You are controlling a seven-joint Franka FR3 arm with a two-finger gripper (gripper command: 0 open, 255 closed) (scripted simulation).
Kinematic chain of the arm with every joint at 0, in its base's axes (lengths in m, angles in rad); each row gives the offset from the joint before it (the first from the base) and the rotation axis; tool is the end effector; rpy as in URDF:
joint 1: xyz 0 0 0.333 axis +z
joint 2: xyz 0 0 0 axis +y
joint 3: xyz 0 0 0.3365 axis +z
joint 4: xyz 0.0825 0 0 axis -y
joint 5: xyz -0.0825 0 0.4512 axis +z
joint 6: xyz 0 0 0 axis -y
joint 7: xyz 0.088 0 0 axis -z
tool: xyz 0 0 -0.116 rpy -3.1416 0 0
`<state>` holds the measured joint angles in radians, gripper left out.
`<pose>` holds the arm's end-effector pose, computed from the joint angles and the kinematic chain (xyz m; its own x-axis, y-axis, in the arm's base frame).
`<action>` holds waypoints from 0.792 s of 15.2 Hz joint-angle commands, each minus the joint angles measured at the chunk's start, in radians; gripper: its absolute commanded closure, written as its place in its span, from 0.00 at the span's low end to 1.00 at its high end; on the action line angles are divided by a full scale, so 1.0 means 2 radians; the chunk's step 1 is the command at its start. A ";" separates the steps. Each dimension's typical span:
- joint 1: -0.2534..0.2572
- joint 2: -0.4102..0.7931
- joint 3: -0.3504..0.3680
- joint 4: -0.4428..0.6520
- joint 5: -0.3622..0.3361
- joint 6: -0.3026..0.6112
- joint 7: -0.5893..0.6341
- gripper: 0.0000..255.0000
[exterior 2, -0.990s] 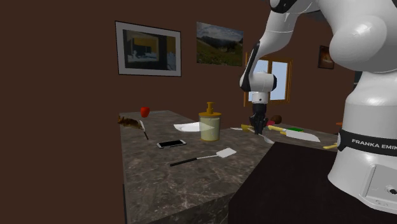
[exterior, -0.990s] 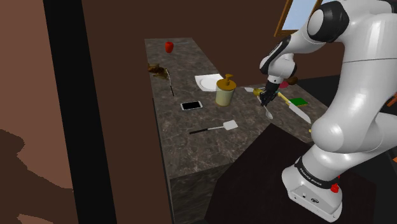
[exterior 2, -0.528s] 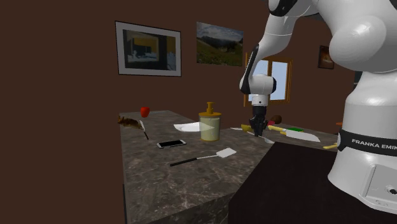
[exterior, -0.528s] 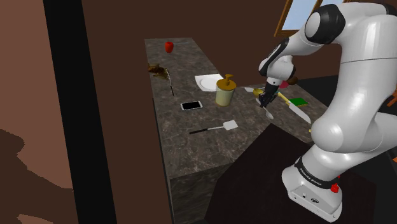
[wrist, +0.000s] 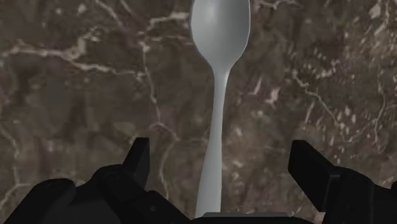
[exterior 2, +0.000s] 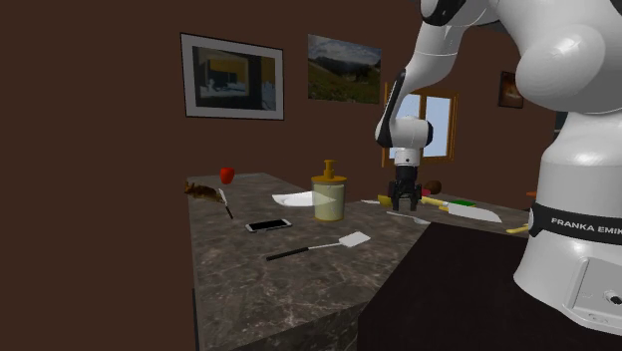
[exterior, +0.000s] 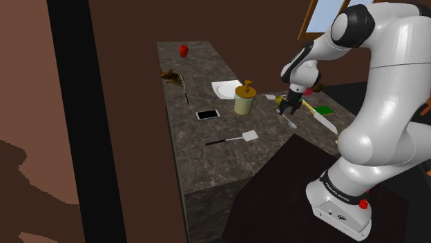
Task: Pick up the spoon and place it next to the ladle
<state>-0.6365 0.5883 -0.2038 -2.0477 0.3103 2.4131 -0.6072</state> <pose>0.4039 -0.4566 0.0871 0.8898 -0.4337 -0.1418 -0.4524 -0.8791 -0.1503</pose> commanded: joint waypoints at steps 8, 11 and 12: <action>0.005 -0.043 -0.014 0.008 -0.020 -0.050 0.013 0.00; 0.005 -0.043 -0.014 0.008 -0.020 -0.050 0.013 0.00; 0.005 -0.043 -0.014 0.008 -0.020 -0.050 0.013 0.00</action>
